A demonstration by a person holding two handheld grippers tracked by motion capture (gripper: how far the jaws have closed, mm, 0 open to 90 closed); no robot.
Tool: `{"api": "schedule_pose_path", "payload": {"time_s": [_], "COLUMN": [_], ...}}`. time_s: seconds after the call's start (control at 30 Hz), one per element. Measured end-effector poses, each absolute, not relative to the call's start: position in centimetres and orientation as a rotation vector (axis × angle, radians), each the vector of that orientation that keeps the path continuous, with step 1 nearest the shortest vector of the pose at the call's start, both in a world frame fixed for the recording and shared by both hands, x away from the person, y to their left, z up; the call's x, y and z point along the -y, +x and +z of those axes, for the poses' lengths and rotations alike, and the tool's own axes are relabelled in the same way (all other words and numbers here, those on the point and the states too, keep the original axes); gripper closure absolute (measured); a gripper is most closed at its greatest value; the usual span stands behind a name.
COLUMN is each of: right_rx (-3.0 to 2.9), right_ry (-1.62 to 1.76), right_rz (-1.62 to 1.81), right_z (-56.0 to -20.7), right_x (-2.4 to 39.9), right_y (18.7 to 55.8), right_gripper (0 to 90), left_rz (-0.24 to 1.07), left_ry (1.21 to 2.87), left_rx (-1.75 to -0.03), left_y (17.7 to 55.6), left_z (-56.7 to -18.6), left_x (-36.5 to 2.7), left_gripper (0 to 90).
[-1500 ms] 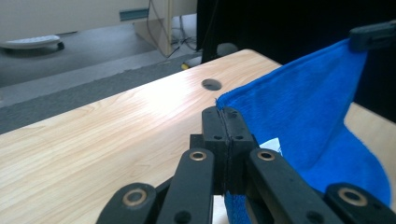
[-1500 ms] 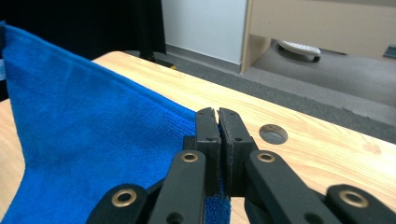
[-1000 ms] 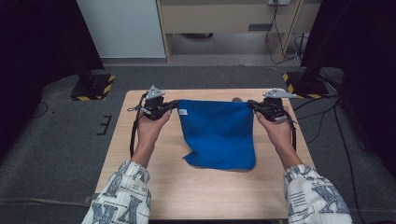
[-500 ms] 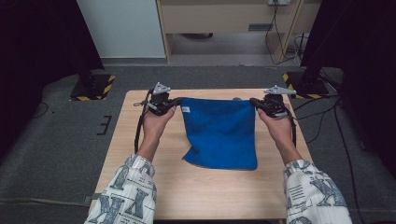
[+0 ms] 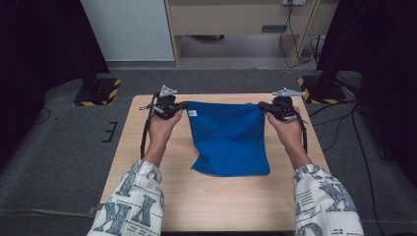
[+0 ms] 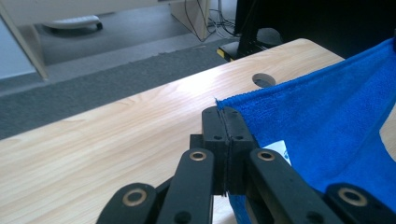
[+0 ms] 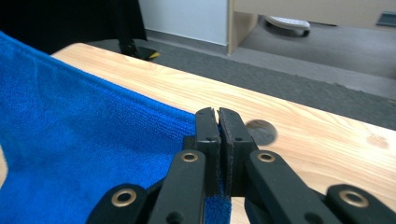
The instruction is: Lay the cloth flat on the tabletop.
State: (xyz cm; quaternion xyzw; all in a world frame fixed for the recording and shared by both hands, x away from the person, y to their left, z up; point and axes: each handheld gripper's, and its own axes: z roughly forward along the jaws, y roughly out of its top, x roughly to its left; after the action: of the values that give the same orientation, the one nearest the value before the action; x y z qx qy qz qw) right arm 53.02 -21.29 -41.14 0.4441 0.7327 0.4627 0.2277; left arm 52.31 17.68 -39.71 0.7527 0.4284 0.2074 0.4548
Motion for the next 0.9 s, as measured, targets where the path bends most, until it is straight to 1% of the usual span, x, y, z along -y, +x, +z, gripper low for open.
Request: {"api": "schedule_pose_path", "payload": {"time_s": [0.17, 0.27, 0.4, 0.6, 0.63, 0.67, 0.7, 0.77, 0.8, 0.87, 0.9], "right_rx": [-2.003, -1.994, -2.0, -2.012, -2.012, -2.002, -1.986, -1.943, -1.939, -1.943, -1.946], "right_ry": [1.251, 1.268, 1.274, 1.263, 1.258, 1.267, 1.271, 1.297, 1.302, 1.297, 1.298], "right_rz": [1.237, 1.223, 1.215, 1.21, 1.196, 1.173, 1.152, 1.123, 1.123, 1.117, 1.119], "right_z": [-41.2, -41.2, -41.6, -41.6, -41.6, -41.6, -41.5, -41.4, -41.3, -41.3, -41.3], "right_x": [23.2, 24.0, 23.8, 22.0, 21.7, 21.5, 21.5, 21.6, 21.7, 22.0, 22.2], "right_y": [53.0, 53.1, 53.7, 54.5, 54.6, 54.7, 54.8, 54.8, 54.8, 54.6, 54.3], "right_gripper": [87.5, 87.5, 87.4, 85.3, 82.0, 74.7, 66.5, 51.1, 47.1, 39.6, 37.9], "left_rz": [0.494, 0.484, 0.503, 0.513, 0.504, 0.485, 0.469, 0.479, 0.477, 0.487, 0.481], "left_ry": [1.873, 1.878, 1.887, 1.873, 1.872, 1.881, 1.877, 1.874, 1.877, 1.871, 1.871], "left_rx": [-1.052, -1.053, -1.064, -1.109, -1.103, -1.092, -1.105, -1.122, -1.127, -1.127, -1.124], "left_y": [53.2, 53.5, 53.4, 53.8, 54.0, 54.3, 54.6, 54.8, 54.8, 54.5, 54.4], "left_z": [-40.7, -41.0, -40.9, -40.6, -40.7, -40.9, -41.3, -41.5, -41.6, -41.6, -41.6], "left_x": [-15.5, -14.9, -15.2, -16.8, -16.7, -16.7, -16.5, -16.3, -16.3, -16.2, -16.2], "left_gripper": [89.5, 89.6, 89.6, 89.5, 89.4, 88.4, 82.7, 67.8, 63.3, 59.1, 58.3]}}
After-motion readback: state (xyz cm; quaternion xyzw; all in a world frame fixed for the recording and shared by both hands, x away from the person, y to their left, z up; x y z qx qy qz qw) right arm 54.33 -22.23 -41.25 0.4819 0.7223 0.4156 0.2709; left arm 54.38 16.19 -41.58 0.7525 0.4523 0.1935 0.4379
